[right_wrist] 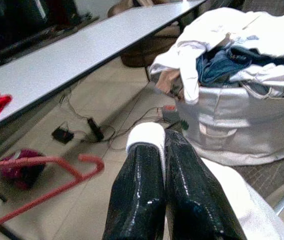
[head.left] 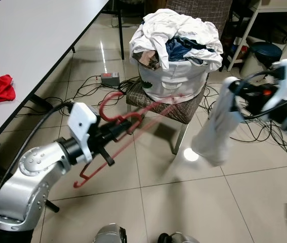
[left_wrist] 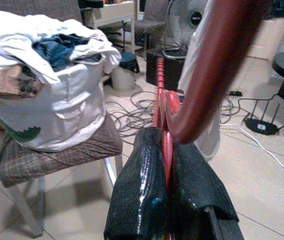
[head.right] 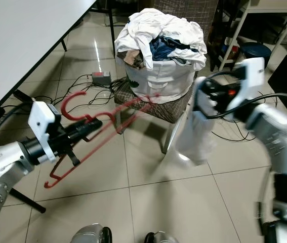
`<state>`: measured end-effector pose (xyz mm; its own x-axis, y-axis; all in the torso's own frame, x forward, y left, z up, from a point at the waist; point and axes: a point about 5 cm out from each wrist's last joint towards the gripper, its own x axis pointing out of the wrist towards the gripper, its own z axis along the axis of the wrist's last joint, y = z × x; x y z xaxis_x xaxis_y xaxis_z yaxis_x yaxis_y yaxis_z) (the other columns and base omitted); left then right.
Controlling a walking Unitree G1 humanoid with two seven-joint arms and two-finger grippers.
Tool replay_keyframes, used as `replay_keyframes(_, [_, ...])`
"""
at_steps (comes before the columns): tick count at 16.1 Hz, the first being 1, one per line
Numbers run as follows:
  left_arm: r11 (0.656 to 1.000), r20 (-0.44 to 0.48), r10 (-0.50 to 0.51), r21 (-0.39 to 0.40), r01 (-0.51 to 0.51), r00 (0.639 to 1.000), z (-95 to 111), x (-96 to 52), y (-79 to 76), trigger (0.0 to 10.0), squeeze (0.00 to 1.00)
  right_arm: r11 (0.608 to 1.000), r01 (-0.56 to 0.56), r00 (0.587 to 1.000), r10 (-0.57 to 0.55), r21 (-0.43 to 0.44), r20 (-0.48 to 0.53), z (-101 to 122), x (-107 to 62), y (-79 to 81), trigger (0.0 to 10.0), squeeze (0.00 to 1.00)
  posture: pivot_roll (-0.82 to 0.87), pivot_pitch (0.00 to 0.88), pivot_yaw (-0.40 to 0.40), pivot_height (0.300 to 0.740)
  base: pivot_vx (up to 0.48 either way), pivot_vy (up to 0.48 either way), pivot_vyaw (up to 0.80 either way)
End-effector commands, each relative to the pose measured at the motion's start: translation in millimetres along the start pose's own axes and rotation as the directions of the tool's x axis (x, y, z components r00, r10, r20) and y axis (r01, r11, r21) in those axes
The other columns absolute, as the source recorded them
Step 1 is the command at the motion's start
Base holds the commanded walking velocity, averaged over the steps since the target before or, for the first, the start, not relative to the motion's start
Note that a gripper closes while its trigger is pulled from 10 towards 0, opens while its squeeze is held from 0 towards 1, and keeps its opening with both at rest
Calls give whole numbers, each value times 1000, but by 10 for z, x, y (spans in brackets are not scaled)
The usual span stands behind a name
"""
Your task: Hang hanger
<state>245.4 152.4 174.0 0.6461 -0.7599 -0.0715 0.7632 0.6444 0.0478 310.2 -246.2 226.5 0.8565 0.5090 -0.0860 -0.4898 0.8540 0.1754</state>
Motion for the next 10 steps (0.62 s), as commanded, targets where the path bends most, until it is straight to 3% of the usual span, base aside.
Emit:
replay_keyframes(1, [1000, 22, -21, -14, 21, 1000, 43, 36, -51, 10000, 0, 999, -26, 999, 26, -44, 21, 169, -27, -23, 10000, 0, -120, 90, -14, 740, 0, 0, 0])
replay_keyframes(4, [986, 125, -93, -124, 109, 988, 191, 109, -223, 10000, 0, 998, -20, 999, 21, -63, 28, 338, -50, -113, 10000, 0, -125, 99, -27, 740, 0, 0, 0])
replay_keyframes(5, [973, 156, -143, -161, 168, 977, 237, 143, -367, 10000, 0, 998, -19, 999, 21, -59, 33, 381, -29, -112, 10000, 0, -129, 102, -38, 740, 0, 0, 0])
replay_keyframes(7, [962, 165, -178, -180, 207, 970, 240, 178, -508, 10000, 0, 999, -26, 999, 27, -47, 33, 409, 34, -75, 10000, 0, -132, 106, -46, 740, 0, 0, 0])
replay_keyframes(10, [948, 175, -195, -217, 232, 965, 246, 145, -560, 10000, 0, 999, -25, 999, 26, -47, 22, 401, 129, -26, 10000, 0, -141, 112, -65, 740, 0, 0, 0])
